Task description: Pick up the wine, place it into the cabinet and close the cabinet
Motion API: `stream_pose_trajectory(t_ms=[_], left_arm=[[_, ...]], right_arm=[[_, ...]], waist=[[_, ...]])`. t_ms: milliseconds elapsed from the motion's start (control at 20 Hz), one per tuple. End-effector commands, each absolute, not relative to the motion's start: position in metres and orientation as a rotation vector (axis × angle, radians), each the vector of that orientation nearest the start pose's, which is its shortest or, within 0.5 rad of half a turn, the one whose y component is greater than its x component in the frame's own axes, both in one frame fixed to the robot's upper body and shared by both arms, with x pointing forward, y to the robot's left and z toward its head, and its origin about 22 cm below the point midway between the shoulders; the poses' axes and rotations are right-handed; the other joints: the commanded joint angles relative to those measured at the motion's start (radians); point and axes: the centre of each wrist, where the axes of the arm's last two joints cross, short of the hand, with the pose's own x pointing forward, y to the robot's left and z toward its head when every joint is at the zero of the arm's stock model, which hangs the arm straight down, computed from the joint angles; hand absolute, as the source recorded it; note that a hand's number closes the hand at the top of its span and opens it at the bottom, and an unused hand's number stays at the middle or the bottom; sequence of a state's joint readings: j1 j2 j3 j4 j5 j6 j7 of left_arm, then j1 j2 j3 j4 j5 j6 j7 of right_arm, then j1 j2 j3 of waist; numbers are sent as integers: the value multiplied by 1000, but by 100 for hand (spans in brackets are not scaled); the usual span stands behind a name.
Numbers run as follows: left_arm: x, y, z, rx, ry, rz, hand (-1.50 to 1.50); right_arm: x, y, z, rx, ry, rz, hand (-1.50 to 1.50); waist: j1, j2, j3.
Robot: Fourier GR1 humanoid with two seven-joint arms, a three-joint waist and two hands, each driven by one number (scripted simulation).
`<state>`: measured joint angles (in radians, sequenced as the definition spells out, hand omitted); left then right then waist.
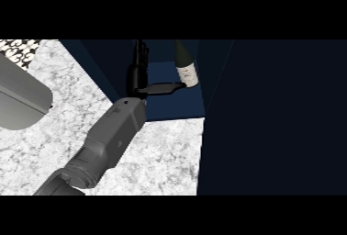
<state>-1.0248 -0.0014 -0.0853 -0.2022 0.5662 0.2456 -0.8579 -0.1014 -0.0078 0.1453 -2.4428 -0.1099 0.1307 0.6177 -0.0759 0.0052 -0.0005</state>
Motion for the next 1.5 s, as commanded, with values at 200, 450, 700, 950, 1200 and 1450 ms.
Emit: stream_pose_trajectory(t_ms=[200,450,700,950,1200,1450], left_arm=[[370,111,-42,-78,-1835,191,-150],[330,74,-36,-102,-1834,175,-150],[282,52,-36,-107,-1873,155,-150],[255,52,-13,-170,-1896,178,-150],[220,39,-2,-160,-1908,238,-150],[203,74,14,-106,-1899,218,-150]], right_arm=[[160,-201,201,256,-1902,276,-150],[156,-208,206,236,-1929,243,-150],[148,-212,204,239,-1909,258,-150],[151,-212,208,207,-1913,253,-150],[124,-220,212,226,-1923,251,-150],[132,-221,214,212,-1927,255,-150]], waist=[[34,-8,0],[57,-11,1],[71,-10,1],[82,-9,1],[76,-11,1],[78,-9,1]])
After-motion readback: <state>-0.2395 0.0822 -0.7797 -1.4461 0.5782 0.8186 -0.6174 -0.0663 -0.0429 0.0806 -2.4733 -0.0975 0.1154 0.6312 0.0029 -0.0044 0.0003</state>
